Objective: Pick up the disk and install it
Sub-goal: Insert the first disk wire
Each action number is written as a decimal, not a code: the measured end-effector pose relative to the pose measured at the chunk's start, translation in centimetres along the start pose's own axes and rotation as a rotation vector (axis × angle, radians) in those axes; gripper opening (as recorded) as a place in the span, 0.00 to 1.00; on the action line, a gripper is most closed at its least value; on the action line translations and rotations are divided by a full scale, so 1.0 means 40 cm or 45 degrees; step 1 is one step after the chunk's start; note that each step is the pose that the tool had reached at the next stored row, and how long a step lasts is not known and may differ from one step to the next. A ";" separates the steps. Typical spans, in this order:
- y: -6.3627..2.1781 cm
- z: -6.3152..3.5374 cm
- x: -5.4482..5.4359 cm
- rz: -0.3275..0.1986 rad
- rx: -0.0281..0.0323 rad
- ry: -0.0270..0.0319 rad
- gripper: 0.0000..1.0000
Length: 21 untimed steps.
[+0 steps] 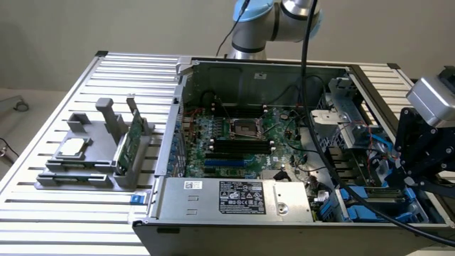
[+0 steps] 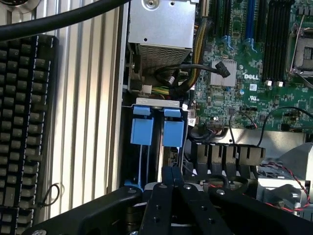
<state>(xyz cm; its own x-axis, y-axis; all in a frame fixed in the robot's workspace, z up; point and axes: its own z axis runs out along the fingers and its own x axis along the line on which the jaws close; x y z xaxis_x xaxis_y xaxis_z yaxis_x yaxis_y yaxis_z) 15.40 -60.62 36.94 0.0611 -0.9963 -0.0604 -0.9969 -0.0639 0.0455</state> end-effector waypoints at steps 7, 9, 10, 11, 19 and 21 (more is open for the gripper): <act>0.000 0.000 0.000 0.000 0.0000 0.0000 0.12; 0.000 0.000 0.000 0.000 0.0000 0.0000 0.17; 0.000 0.000 0.000 0.000 0.0000 0.0000 0.24; 0.000 0.000 0.000 0.000 0.0000 0.0000 0.24; 0.000 0.000 0.000 0.000 0.0000 -0.0006 0.42; 0.000 0.000 0.000 0.000 0.0000 -0.0008 0.42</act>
<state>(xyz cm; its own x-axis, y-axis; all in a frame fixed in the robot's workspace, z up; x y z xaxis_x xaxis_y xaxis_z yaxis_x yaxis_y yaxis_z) 15.40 -60.62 36.94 0.0611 -0.9963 -0.0610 -0.9969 -0.0639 0.0455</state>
